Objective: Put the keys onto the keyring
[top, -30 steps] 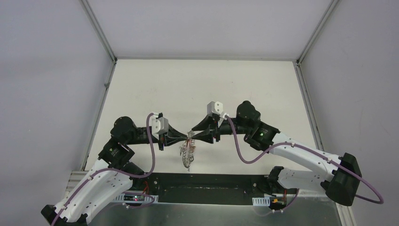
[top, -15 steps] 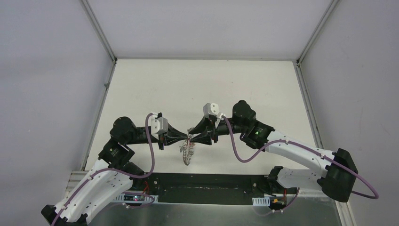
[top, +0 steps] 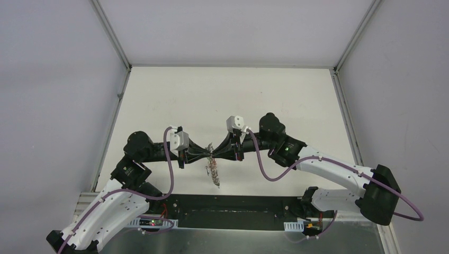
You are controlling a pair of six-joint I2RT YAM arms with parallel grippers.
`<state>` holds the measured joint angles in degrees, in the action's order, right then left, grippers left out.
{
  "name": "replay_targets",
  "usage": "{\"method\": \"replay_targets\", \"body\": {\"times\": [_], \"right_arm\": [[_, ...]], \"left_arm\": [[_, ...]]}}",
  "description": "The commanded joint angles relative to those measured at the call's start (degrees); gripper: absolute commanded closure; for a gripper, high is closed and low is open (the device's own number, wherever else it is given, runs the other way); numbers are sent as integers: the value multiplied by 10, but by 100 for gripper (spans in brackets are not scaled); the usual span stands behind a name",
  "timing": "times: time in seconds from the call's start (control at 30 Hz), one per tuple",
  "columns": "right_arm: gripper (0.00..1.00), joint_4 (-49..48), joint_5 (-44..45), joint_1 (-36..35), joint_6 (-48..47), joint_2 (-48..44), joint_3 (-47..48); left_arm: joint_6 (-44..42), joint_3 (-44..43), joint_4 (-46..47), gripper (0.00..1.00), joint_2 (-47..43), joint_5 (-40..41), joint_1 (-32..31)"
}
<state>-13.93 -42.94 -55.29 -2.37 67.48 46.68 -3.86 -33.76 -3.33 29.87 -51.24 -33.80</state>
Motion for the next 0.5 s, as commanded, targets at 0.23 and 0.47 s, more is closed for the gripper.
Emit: {"method": "replay_targets", "body": {"times": [0.23, 0.47], "right_arm": [[100, -30, 4, -3, -5, -21, 18], [100, 127, 32, -3, -47, -9, 76]], "left_arm": [[8, 4, 56, 100, -8, -10, -4], [0, -7, 18, 62, -15, 16, -4]]}}
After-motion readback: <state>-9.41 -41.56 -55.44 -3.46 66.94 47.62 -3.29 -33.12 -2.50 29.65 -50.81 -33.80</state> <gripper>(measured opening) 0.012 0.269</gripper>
